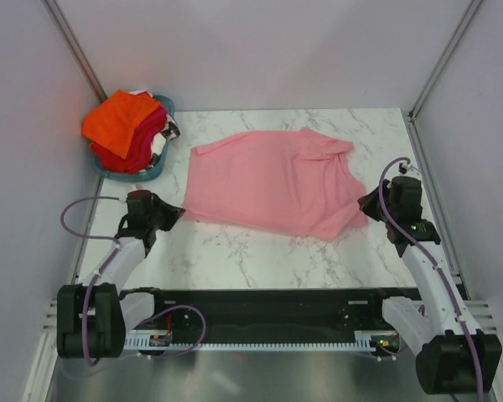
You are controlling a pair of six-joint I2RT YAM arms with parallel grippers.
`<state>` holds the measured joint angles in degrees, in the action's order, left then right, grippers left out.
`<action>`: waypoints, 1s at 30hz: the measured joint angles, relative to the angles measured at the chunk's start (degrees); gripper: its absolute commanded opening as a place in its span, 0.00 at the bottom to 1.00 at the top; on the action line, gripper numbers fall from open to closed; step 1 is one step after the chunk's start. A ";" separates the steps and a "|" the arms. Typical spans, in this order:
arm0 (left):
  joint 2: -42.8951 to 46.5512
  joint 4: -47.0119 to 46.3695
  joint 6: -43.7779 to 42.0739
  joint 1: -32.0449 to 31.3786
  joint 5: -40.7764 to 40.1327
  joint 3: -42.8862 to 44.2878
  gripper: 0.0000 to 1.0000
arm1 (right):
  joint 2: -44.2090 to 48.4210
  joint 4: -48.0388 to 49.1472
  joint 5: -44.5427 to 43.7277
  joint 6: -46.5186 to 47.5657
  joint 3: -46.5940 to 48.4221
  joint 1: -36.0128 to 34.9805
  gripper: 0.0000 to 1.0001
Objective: Fold and stack the t-shirts
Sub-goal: Fold the tshirt
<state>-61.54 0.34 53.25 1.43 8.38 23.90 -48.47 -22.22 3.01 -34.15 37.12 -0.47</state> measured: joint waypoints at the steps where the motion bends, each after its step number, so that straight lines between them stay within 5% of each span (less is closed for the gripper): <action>1: -1.11 -0.04 0.24 0.00 -0.42 0.96 0.02 | -2.14 0.50 -0.33 0.11 1.31 0.00 0.00; 15: -15.02 -1.38 6.32 0.00 -3.48 10.51 0.02 | -24.33 6.10 -2.99 1.44 18.91 0.00 0.00; 30: -24.41 -3.50 8.46 0.00 -3.82 18.36 0.02 | -36.98 7.41 -3.98 1.44 28.06 0.00 0.00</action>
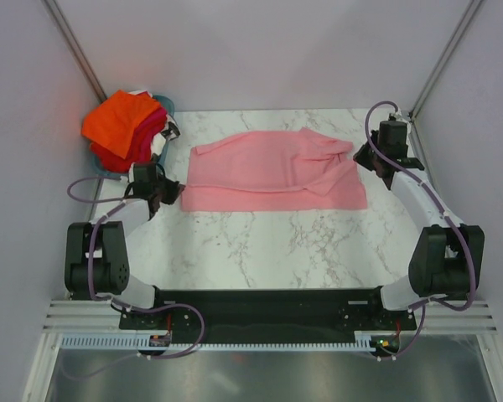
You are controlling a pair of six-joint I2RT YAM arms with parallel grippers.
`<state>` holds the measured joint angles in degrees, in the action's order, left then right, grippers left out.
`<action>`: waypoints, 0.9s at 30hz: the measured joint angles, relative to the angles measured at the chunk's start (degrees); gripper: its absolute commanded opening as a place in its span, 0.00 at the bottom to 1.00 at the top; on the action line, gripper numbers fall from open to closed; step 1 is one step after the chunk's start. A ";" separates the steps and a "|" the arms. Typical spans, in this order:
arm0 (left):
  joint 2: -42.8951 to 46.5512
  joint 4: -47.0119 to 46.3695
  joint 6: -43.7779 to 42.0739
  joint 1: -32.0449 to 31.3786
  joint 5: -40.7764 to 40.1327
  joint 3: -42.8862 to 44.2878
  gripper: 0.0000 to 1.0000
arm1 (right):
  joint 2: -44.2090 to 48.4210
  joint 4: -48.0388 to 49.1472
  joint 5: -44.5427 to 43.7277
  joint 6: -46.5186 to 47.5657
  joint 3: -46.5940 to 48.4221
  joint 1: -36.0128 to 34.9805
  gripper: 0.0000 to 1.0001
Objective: Fold and stack the t-shirts
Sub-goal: Fold the tshirt
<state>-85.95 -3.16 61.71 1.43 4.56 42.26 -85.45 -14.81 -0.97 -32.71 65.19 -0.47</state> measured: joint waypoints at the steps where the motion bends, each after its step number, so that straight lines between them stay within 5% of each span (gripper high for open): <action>1: -0.68 -0.17 0.09 0.00 0.00 0.31 0.02 | -0.63 0.15 0.00 -0.02 0.33 0.00 0.00; 13: -4.59 -0.70 1.38 0.00 0.00 4.02 0.02 | -7.96 0.70 -0.37 -0.04 7.54 0.00 0.00; 17: -7.32 -1.81 1.42 0.00 0.39 6.58 0.10 | -10.82 1.22 -0.44 -0.33 9.90 0.00 0.00; 19: -9.14 -2.27 1.36 0.00 0.90 8.04 0.16 | -12.66 1.84 -0.46 -0.87 10.64 0.00 0.32; 20: -9.77 -2.43 1.33 0.00 1.22 8.52 0.31 | -13.70 1.99 -0.44 -1.18 11.26 0.00 0.68; 21: -10.19 -2.58 1.33 0.00 1.60 8.92 0.37 | -14.49 2.16 -0.48 -1.38 11.80 0.00 0.76; 25: -8.85 -2.21 0.04 0.00 2.25 8.87 0.68 | -15.61 3.10 -0.46 -2.40 12.02 0.00 0.76; 27: -5.88 -1.95 -0.63 0.00 2.71 7.67 0.69 | -13.60 5.66 -0.81 -3.32 8.61 0.00 0.73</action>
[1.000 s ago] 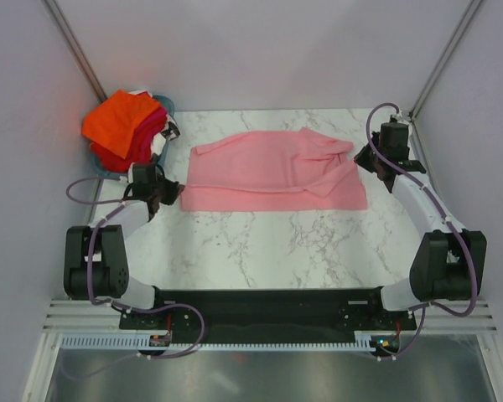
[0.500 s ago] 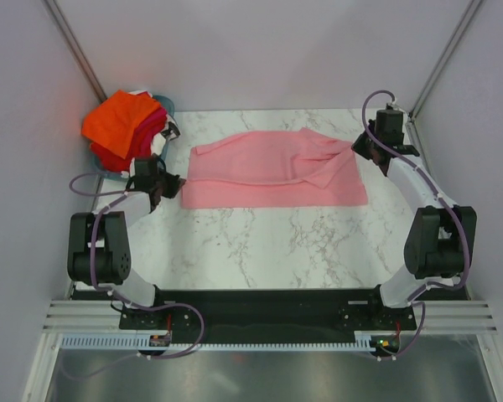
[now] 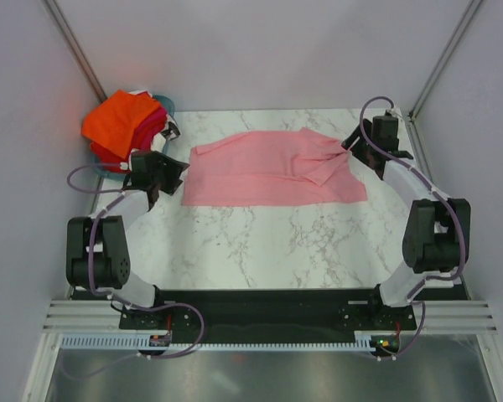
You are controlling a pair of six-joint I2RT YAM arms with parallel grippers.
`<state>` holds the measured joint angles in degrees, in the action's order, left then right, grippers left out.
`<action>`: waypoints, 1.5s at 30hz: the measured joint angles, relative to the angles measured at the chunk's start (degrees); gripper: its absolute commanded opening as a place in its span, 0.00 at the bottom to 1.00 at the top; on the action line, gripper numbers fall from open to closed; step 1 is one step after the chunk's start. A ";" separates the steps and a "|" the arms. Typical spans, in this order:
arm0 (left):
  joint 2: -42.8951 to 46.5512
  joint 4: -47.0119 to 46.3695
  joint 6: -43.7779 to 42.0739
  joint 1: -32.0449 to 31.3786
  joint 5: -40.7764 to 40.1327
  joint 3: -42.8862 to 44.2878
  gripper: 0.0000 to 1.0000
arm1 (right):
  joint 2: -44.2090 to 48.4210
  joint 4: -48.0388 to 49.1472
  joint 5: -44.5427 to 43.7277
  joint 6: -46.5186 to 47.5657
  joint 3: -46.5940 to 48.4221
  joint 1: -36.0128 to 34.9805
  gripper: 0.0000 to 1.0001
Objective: Fold and stack the t-shirts
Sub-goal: Fold the tshirt
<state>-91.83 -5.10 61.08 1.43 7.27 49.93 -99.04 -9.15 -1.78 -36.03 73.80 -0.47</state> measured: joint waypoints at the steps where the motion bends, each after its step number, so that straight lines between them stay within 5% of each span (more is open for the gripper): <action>1: 2.01 0.15 -0.26 0.00 0.20 -1.05 0.69 | 1.38 0.37 -0.15 -0.48 -2.16 0.00 0.72; 9: 18.43 -3.13 -0.13 0.00 0.52 -17.22 0.62 | 20.50 9.16 -3.26 -9.60 -31.98 0.00 0.53; 14: 23.71 -6.27 2.32 0.00 -0.92 -29.16 0.59 | 25.99 10.78 -8.63 -15.13 -42.40 0.02 0.49; 23: 21.79 -11.69 2.93 0.00 -1.68 -30.95 0.54 | 22.91 14.60 -11.02 -16.70 -42.75 0.00 0.57; 37: 12.98 -15.78 3.89 0.00 -1.84 -29.18 0.50 | 9.70 18.51 -12.02 -17.57 -36.94 1.09 0.52; 40: 11.13 -16.24 3.98 0.00 -1.86 -28.24 0.50 | 7.50 19.52 -12.24 -17.79 -35.43 1.68 0.40; 42: 9.81 -16.59 4.28 0.00 -1.86 -27.56 0.48 | 6.67 20.17 -12.24 -17.86 -35.28 1.77 0.17; 45: 7.87 -17.51 4.79 0.00 -1.92 -26.43 0.47 | 5.92 20.44 -12.11 -17.99 -35.28 1.77 0.02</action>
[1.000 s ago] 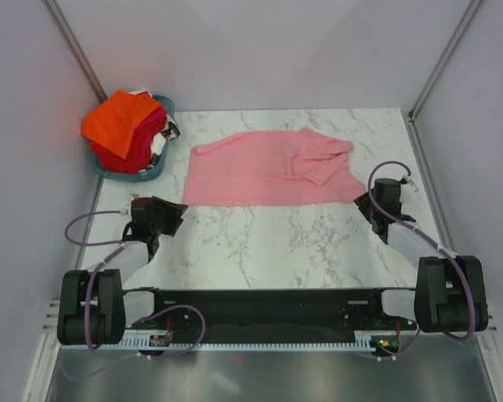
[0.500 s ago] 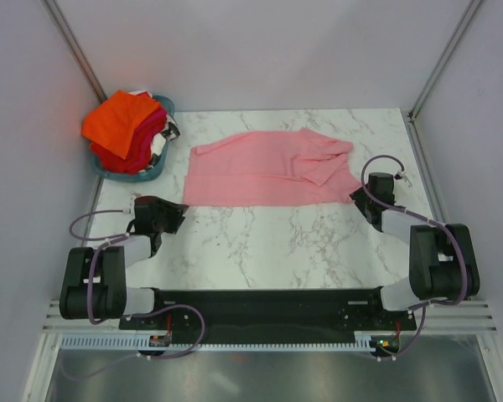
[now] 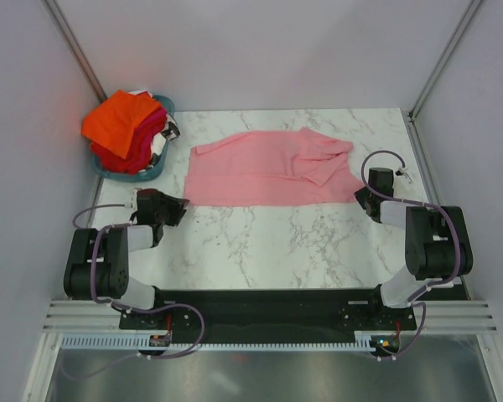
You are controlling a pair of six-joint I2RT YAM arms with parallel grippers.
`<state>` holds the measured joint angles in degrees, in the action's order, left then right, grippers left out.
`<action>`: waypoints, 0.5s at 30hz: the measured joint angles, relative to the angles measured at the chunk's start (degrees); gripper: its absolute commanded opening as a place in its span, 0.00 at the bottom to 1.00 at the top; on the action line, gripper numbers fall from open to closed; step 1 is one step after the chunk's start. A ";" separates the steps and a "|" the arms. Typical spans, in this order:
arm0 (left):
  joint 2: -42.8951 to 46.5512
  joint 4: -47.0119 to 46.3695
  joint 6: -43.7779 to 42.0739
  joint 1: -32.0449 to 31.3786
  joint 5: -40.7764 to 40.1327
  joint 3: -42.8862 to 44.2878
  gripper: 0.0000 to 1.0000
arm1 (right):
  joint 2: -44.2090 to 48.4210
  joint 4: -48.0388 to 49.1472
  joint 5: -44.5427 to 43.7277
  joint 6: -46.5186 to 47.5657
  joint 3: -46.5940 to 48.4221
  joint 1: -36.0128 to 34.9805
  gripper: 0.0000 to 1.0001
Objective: Fold and stack the t-shirts
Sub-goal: Fold the tshirt
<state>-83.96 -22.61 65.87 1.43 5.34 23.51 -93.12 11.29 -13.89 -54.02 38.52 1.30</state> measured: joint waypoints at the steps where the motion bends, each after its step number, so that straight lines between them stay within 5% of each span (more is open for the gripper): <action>1: -0.52 -0.31 0.20 0.00 -0.02 0.26 0.46 | 0.00 0.00 0.04 -0.04 0.00 0.00 0.00; 11: -5.16 -1.97 1.44 -0.04 -1.07 3.67 0.42 | 0.07 0.02 0.07 -0.17 -0.02 0.00 0.00; 15: -6.08 -1.20 2.10 -0.24 -2.19 4.68 0.29 | 0.33 -0.02 0.17 -0.17 -0.07 0.00 0.00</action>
<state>-90.04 -23.81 67.96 1.19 3.16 28.18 -92.79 11.27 -13.72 -54.19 38.46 1.30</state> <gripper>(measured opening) 0.368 0.022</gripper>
